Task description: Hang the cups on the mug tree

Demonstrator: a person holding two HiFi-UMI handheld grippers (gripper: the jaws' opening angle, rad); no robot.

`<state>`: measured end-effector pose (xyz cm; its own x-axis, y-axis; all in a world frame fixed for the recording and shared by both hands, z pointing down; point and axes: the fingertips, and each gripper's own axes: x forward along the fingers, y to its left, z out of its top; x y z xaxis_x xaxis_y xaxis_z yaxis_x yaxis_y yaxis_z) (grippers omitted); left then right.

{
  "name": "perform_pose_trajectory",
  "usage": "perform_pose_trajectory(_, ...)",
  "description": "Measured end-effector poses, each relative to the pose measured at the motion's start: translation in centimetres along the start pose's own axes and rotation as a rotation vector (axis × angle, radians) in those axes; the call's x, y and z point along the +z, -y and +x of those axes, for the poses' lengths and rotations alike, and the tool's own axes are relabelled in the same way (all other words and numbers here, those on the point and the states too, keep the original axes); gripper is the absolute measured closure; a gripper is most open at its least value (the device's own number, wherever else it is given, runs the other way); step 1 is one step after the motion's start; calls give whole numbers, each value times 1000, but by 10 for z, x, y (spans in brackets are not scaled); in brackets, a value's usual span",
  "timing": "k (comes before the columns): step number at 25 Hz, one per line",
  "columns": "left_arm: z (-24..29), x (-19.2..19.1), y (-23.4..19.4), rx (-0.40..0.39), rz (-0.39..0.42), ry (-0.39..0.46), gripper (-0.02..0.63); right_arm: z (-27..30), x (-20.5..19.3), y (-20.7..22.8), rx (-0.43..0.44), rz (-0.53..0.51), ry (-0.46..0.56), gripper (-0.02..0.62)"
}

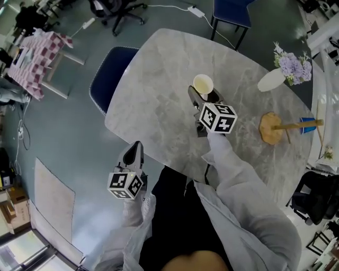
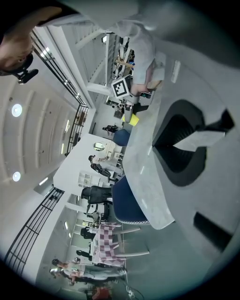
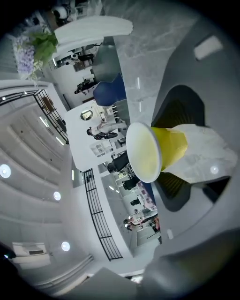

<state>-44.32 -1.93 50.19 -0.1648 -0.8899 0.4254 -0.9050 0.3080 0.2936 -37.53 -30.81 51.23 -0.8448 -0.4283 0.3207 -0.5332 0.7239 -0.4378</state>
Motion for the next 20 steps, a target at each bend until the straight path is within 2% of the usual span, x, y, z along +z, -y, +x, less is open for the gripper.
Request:
perform_pose_trajectory(7, 10, -9, 77, -120, 80, -7, 606, -96, 24, 9, 82, 111, 67, 293)
perform_pose_trajectory(13, 5, -26, 131, -186, 118, -25, 606, -176, 36, 26, 137, 242, 118, 293)
perform_pose_trajectory(15, 3, -33, 147, -207, 129, -35, 606, -201, 43, 35, 165, 343, 167, 293)
perform_pose_trajectory(20, -4, -48, 184, -242, 152, -53, 606, -257, 73, 60, 312, 658, 310, 293)
